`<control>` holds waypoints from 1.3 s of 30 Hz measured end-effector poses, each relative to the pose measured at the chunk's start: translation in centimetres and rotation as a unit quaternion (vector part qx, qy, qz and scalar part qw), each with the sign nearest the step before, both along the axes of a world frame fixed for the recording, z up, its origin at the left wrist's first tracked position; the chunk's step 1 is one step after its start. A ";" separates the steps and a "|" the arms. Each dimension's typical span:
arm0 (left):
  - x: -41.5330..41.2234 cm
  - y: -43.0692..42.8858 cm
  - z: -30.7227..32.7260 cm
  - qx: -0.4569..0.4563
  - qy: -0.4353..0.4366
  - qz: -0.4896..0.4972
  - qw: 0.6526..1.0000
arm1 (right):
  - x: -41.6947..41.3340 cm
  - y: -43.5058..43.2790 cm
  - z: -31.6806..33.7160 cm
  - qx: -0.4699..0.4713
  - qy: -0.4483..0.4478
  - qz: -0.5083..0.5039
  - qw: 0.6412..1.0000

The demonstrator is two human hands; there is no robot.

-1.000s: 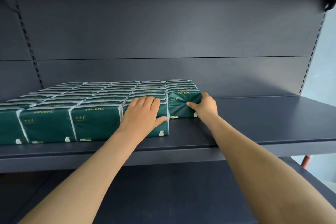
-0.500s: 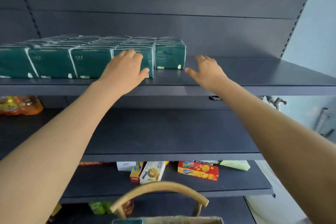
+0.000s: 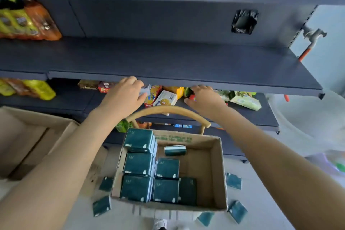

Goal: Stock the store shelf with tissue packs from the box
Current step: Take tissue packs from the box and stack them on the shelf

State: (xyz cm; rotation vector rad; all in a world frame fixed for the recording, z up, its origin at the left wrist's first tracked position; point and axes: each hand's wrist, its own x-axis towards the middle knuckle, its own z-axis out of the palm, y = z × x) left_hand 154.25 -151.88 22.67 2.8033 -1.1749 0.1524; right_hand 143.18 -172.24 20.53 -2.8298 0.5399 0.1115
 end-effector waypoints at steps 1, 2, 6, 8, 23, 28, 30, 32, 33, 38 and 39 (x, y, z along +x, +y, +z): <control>-0.4 0.6 -1.5 0.020 0.012 0.001 1.000 | -0.5 0.5 -1.7 0.002 0.020 0.006 1.000; -0.6 1.1 -2.9 0.042 0.026 0.002 0.999 | -0.8 0.9 -3.3 0.003 0.039 0.010 0.999; -0.7 3.2 -8.4 0.096 0.086 0.005 0.992 | -1.6 2.4 -8.5 0.019 0.122 0.011 0.992; -0.3 4.0 -10.8 0.120 0.111 0.009 0.987 | -1.8 3.1 -10.9 0.038 0.150 0.005 0.988; 9.1 5.3 -26.0 0.169 0.190 -0.067 0.965 | -0.2 9.7 -25.3 0.160 0.287 -0.135 0.935; 10.0 4.9 -28.1 0.223 0.173 -0.100 0.954 | 0.4 10.9 -27.0 0.177 0.298 -0.167 0.923; 10.0 4.9 -28.5 0.240 0.166 -0.092 0.952 | 0.6 11.1 -27.3 0.183 0.293 -0.178 0.921; 9.8 4.9 -28.7 0.231 0.174 -0.082 0.954 | 0.8 11.3 -27.3 0.187 0.285 -0.187 0.921; 9.7 4.9 -28.9 0.214 0.181 -0.079 0.957 | 1.0 11.3 -27.3 0.190 0.280 -0.192 0.921; 9.7 5.9 -28.0 0.116 0.294 -0.060 0.947 | 2.2 11.4 -26.9 0.209 0.232 -0.212 0.926; 9.8 6.4 -27.6 0.090 0.331 -0.037 0.939 | 2.6 11.3 -26.7 0.209 0.217 -0.215 0.929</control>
